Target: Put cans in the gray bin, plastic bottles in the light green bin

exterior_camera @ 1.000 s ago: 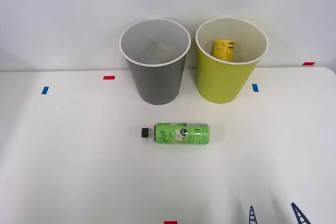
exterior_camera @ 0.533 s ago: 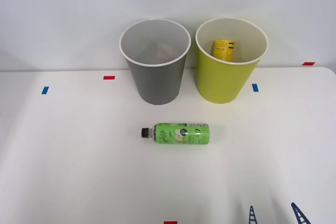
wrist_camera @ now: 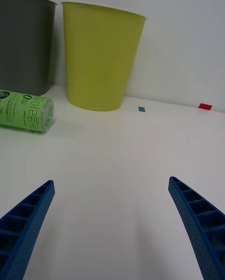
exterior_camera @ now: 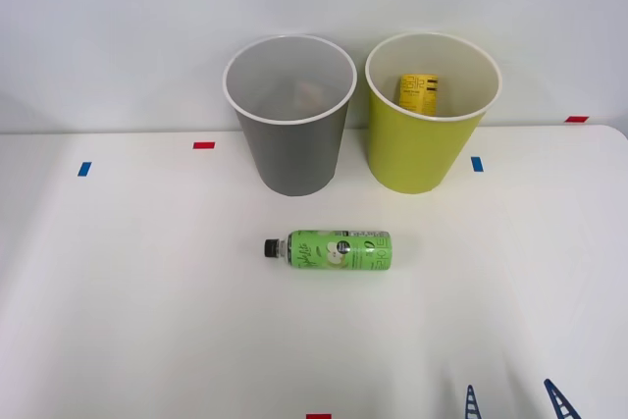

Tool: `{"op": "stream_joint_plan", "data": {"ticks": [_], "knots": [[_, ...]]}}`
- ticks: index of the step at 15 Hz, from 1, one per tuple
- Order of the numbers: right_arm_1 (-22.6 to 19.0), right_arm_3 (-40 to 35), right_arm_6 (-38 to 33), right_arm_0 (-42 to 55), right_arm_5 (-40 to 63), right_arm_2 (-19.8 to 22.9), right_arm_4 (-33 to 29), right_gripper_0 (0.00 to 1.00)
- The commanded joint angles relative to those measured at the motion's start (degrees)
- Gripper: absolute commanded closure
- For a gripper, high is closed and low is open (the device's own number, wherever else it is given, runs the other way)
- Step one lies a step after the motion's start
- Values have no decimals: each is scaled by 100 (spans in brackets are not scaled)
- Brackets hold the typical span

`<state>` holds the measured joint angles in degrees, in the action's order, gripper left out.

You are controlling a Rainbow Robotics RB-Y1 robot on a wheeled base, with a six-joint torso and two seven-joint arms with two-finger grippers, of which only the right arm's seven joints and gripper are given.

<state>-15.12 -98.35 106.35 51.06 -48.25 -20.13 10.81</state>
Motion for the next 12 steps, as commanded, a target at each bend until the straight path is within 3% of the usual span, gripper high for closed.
{"op": "stream_joint_plan", "data": {"ticks": [1, 12], "knots": [[0, 0, 0, 0, 0, 0, 0, 17], [0, 0, 0, 0, 0, 0, 0, 17]]}}
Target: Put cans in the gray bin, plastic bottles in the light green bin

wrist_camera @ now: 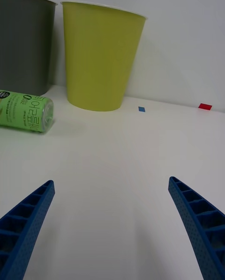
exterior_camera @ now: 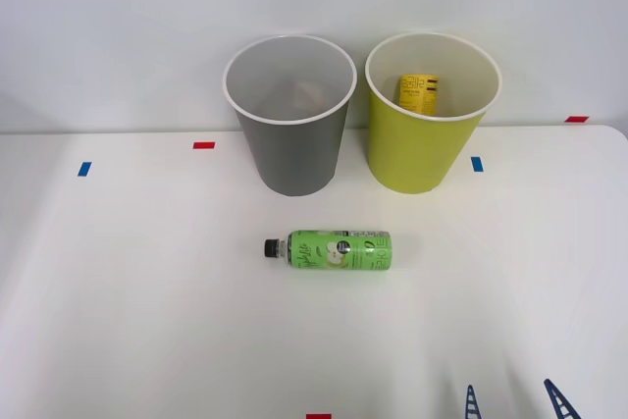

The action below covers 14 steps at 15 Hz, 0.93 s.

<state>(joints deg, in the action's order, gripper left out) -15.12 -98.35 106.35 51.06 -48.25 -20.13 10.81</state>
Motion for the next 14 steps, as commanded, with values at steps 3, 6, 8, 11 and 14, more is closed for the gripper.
{"op": "stream_joint_plan", "data": {"ticks": [3, 6, 8, 11, 14], "knots": [[0, 0, 0, 0, 0, 0, 0, 17], [18, 211, -9, -97, 132, 18, 9, 17], [-35, 264, 35, -167, 97, 88, -79, 17], [-422, 132, -9, -334, 158, 255, -466, 17], [-1072, -668, -62, -404, 1072, 185, -501, 17]]}}
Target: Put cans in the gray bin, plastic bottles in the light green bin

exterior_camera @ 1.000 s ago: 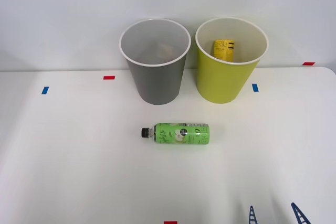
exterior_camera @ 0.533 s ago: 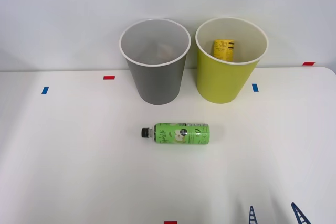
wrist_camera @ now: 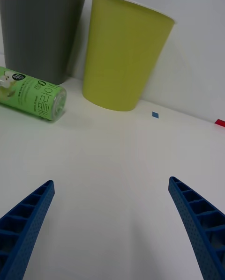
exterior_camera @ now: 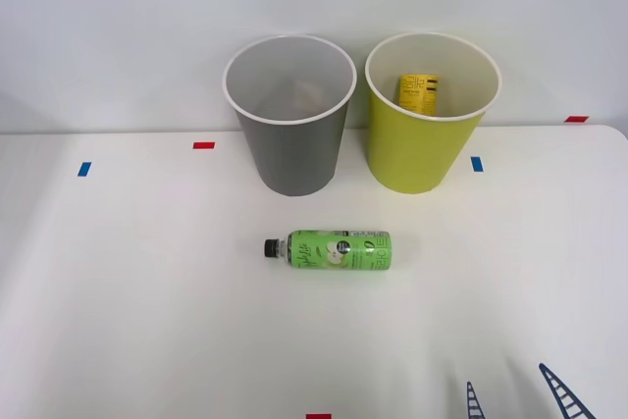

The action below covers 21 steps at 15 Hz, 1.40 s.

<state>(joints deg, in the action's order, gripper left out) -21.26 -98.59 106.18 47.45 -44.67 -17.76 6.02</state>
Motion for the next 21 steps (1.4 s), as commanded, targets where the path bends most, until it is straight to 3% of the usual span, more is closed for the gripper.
{"op": "stream_joint_plan", "data": {"ticks": [1, 4, 9, 15, 19, 21], "knots": [[-704, -1110, -62, -43, 1224, -87, 4, 17], [-1073, -1831, -115, -166, 2023, -245, 75, 17], [-994, -1848, -247, -861, 2331, -834, 198, 17], [-871, -1866, -388, -2109, 3386, -1062, 277, 17], [-1389, -2041, -590, -3155, 4247, -1335, 426, 20], [-1688, -2499, -686, -3568, 5205, -1414, 497, 21]]}}
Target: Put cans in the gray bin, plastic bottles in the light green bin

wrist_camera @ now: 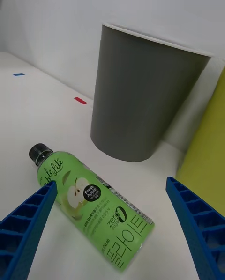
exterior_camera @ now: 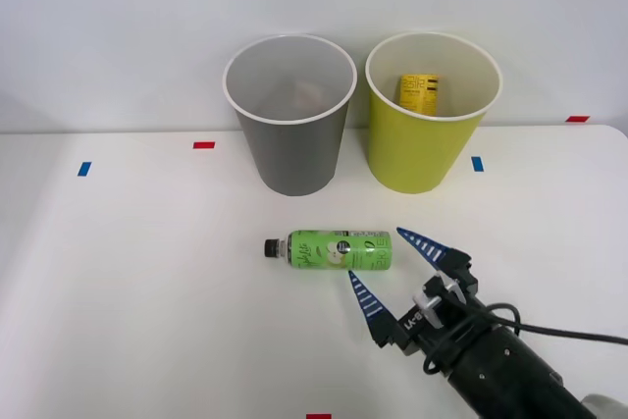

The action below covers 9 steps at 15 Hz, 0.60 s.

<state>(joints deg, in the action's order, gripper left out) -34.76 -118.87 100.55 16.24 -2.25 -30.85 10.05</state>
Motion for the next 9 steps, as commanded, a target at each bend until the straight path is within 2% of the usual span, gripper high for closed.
{"op": "stream_joint_plan", "data": {"ticks": [1, 3, 5, 7, 9], "knots": [[-462, -760, -158, -578, 1517, -114, 120, 22], [-699, -1402, -229, -850, 2792, -114, 261, 22], [-883, -1762, -211, -1202, 3767, -123, 709, 22], [-1015, -1797, -158, -1553, 4145, -254, 1008, 22], [-1147, -1797, -105, -2010, 4550, -527, 1052, 22]]}}
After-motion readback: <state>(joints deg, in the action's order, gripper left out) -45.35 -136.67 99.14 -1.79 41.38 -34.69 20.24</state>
